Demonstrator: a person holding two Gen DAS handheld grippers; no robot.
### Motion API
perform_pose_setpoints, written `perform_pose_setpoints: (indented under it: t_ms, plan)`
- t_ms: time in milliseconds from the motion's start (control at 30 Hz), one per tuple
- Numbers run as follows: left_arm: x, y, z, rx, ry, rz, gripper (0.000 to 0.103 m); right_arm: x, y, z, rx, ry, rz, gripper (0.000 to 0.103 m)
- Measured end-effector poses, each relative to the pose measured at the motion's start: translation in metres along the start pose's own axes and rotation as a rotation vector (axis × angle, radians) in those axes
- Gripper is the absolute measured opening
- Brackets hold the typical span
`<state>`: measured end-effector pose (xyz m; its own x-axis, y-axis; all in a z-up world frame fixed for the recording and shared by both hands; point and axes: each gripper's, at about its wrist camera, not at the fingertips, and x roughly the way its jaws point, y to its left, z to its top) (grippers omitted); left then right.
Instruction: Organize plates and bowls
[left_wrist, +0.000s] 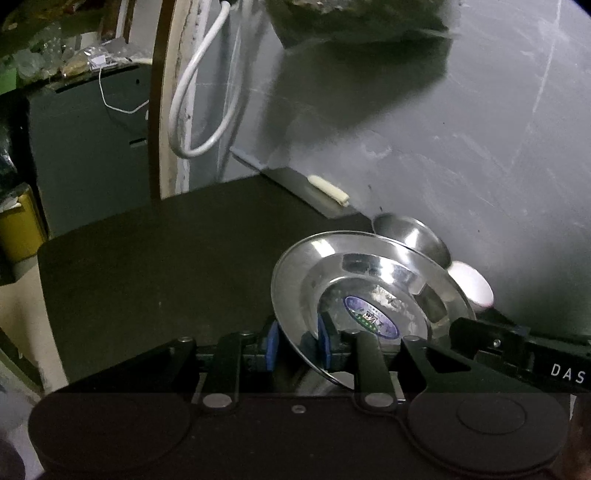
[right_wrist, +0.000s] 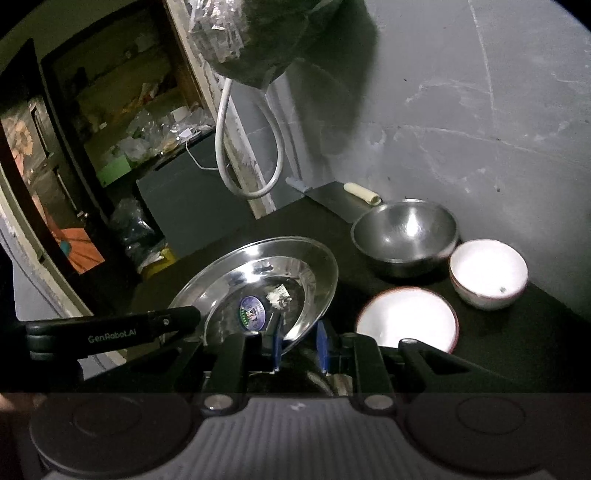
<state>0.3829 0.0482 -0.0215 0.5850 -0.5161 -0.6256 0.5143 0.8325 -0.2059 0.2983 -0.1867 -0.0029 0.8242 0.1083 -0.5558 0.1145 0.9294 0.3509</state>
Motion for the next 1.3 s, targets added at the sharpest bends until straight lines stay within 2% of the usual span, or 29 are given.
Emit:
perform_pose_setpoints:
  t_ms: [233,600,1300]
  plan:
    - [-0.016,-0.005,-0.022,0.005,0.039,-0.001,0.026,-0.022,0.005,-0.021,-0.001,0.033,-0.002,0.022]
    - [-0.031,-0.007,-0.048,0.009,0.092,0.016,0.027,-0.035,0.011,-0.047,0.002,0.084,0.004,0.022]
    - [-0.024,-0.018,-0.058,0.065,0.129,0.024,0.027,-0.035,0.0,-0.061,0.048,0.126,-0.01,0.023]
